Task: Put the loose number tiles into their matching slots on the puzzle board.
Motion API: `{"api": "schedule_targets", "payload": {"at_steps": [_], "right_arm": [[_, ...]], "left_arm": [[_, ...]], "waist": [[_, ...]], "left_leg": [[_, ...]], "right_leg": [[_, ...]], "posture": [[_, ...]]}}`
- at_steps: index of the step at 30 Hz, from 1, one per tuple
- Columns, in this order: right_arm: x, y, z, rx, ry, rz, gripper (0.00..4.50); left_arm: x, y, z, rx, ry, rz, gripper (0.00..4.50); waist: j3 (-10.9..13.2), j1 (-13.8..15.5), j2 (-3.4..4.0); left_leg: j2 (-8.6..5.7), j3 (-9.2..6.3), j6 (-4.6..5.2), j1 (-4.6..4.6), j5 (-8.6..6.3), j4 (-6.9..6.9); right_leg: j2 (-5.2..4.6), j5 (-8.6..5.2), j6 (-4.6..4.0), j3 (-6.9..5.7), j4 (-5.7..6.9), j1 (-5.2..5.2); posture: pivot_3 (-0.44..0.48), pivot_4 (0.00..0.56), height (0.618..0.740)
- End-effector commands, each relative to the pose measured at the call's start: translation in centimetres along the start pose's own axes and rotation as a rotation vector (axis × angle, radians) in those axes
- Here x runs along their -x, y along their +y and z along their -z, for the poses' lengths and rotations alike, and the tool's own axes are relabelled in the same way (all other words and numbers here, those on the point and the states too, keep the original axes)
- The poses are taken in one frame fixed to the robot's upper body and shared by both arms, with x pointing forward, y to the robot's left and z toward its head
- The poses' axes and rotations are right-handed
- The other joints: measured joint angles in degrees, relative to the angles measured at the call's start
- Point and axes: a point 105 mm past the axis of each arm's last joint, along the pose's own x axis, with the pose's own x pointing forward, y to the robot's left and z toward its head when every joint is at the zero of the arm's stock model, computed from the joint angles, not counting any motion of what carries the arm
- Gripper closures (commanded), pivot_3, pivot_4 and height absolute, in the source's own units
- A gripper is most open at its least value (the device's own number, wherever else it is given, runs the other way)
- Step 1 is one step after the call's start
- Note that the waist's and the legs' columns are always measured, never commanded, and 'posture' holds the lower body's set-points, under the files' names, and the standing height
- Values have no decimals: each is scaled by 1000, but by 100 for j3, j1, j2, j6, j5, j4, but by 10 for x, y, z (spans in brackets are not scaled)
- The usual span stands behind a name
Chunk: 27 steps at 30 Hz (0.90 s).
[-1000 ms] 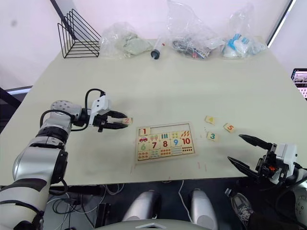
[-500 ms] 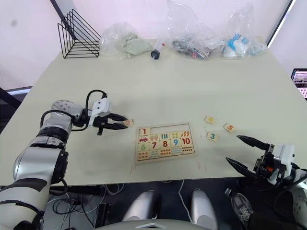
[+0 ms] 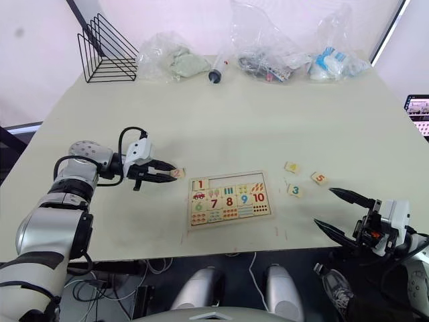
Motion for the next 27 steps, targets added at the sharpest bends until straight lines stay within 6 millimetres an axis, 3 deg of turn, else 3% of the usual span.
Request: {"api": "schedule_targets", "payload": {"at_steps": [1,8,14,18,27], "right_arm": [[-1,-1,-4,23,-7,-21,0],[-7,3,-2,14,-14,-42,0],[-9,5,-1,11,-18,-49,0],[-11,5,0,8,-22,-53,0],[-19,8,-2,13,-45,-61,0]], "left_arm": [[16,-1,-5,-26,12,10,3585],[30,-9,-37,-67,5,26,3585],[29,-26,-63,-68,10,56,3585],[20,-32,-94,-76,-4,62,3585],[-11,-40,-130,-146,65,75,3585]], "waist": [[1,0,-1],[5,32,-2],[5,21,-1],[6,32,-1],[7,23,1]], "left_leg": [[1,0,0,0,0,0],[7,-15,0,-4,0,3],[22,-19,0,-2,0,2],[17,-11,0,-3,0,3],[10,-4,-1,-2,0,2]], "right_leg": [[0,0,0,1,0,0],[-2,0,0,2,0,-1],[-1,0,0,3,-1,-1],[3,0,-1,2,-1,0],[6,-1,-1,5,-2,0]], "posture": [[0,150,740],[0,150,740],[0,150,740],[0,150,740],[0,150,740]]}}
